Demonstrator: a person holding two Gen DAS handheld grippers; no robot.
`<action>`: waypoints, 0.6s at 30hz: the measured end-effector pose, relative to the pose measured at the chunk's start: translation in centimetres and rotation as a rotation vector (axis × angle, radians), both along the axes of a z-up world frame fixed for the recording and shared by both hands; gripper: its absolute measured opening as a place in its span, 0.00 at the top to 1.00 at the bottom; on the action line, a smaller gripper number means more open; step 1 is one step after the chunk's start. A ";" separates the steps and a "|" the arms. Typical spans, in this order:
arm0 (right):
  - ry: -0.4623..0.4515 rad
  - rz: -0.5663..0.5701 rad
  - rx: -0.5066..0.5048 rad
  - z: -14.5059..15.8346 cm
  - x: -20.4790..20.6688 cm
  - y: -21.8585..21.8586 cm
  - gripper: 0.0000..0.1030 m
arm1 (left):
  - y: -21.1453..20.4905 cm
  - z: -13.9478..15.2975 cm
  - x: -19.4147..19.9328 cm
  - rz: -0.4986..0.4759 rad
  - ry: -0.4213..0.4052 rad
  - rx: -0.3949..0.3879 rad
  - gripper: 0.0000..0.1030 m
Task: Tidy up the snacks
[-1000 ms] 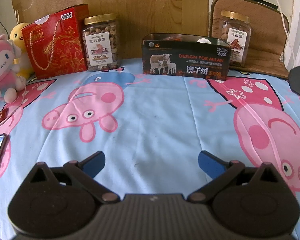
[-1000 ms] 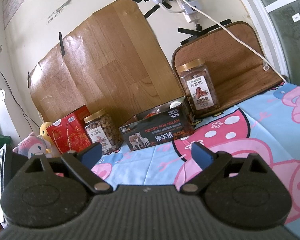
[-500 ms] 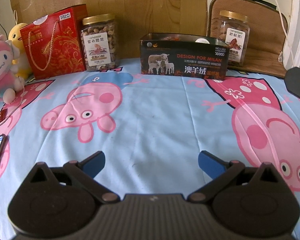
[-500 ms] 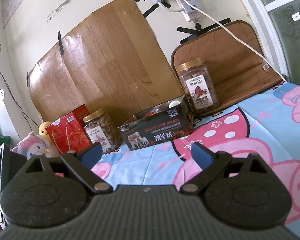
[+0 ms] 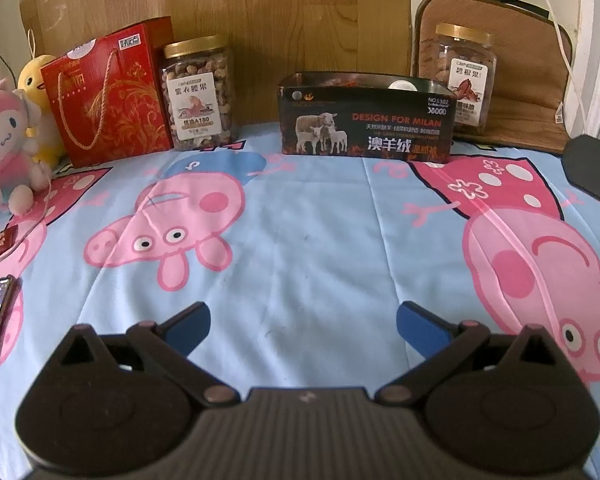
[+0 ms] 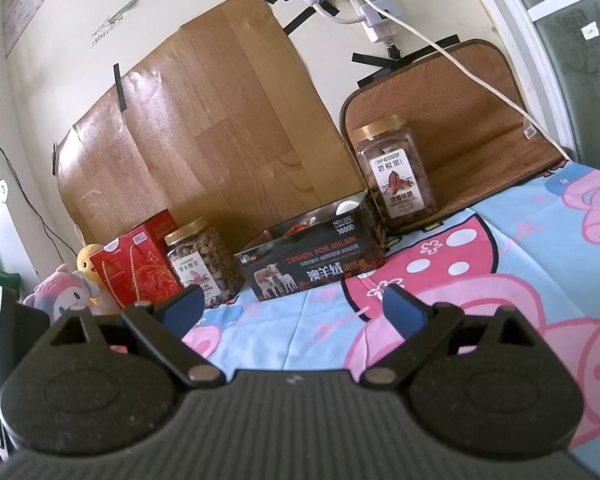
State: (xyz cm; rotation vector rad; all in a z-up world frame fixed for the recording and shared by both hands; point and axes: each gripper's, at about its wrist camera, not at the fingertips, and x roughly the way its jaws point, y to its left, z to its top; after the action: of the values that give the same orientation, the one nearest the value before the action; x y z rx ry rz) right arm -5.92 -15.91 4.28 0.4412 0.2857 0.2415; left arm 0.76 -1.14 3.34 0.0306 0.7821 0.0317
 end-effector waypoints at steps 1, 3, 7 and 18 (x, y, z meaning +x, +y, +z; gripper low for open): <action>0.000 -0.001 -0.001 0.0 0.0 0.0 0.05 | 0.0 0.0 0.0 -0.001 -0.002 0.001 0.00; -0.001 -0.001 0.000 0.0 0.0 0.0 0.05 | 0.0 0.1 -0.1 -0.002 -0.007 0.005 0.00; 0.000 0.000 0.000 0.0 0.0 0.0 0.05 | 0.1 0.2 -0.2 -0.002 -0.014 -0.001 0.00; 0.000 0.000 -0.001 0.0 0.0 0.0 0.05 | 0.0 0.8 -0.7 0.008 -0.075 0.036 0.00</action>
State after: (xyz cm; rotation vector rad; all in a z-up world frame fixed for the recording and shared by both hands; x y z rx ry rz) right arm -5.97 -15.93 4.32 0.4407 0.2862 0.2416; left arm 0.09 -1.13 4.17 0.0605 0.7064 0.0545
